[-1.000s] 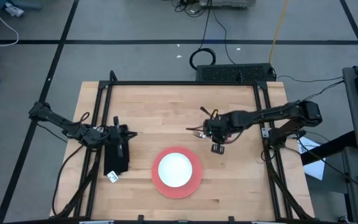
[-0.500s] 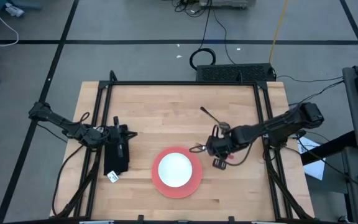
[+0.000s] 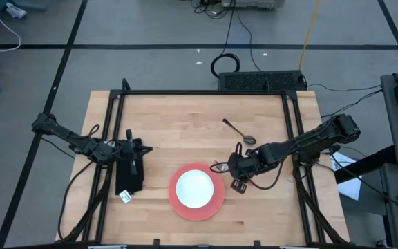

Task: Set table place
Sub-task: Put the pink fork to the right of the pink plate

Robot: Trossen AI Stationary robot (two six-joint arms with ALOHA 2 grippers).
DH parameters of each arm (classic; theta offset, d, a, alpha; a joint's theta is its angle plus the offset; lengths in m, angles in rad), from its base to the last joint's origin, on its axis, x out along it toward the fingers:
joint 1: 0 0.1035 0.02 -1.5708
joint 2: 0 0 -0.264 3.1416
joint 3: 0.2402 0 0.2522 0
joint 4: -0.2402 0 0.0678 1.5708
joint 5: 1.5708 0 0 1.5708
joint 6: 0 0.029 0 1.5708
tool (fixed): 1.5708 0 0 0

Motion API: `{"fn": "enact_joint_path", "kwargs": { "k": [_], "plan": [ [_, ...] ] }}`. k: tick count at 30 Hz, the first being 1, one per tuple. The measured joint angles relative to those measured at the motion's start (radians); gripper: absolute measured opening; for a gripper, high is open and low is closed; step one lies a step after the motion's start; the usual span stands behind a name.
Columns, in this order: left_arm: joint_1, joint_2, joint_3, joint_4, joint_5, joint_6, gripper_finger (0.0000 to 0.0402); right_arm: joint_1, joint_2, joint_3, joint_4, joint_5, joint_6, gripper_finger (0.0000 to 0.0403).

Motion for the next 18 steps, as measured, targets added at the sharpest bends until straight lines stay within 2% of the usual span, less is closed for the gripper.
{"fn": "enact_joint_path", "kwargs": {
  "k": [10,18],
  "plan": [
    [0.0,0.0,0.0,0.0,0.0,0.008,0.0031,0.023,0.0,0.0,-0.015,0.014,0.212,0.0041],
    [0.0,0.0,0.0,0.0,0.0,0.012,0.0031,0.097,0.0,0.0,-0.015,0.089,0.385,0.0041]
  ]
}}
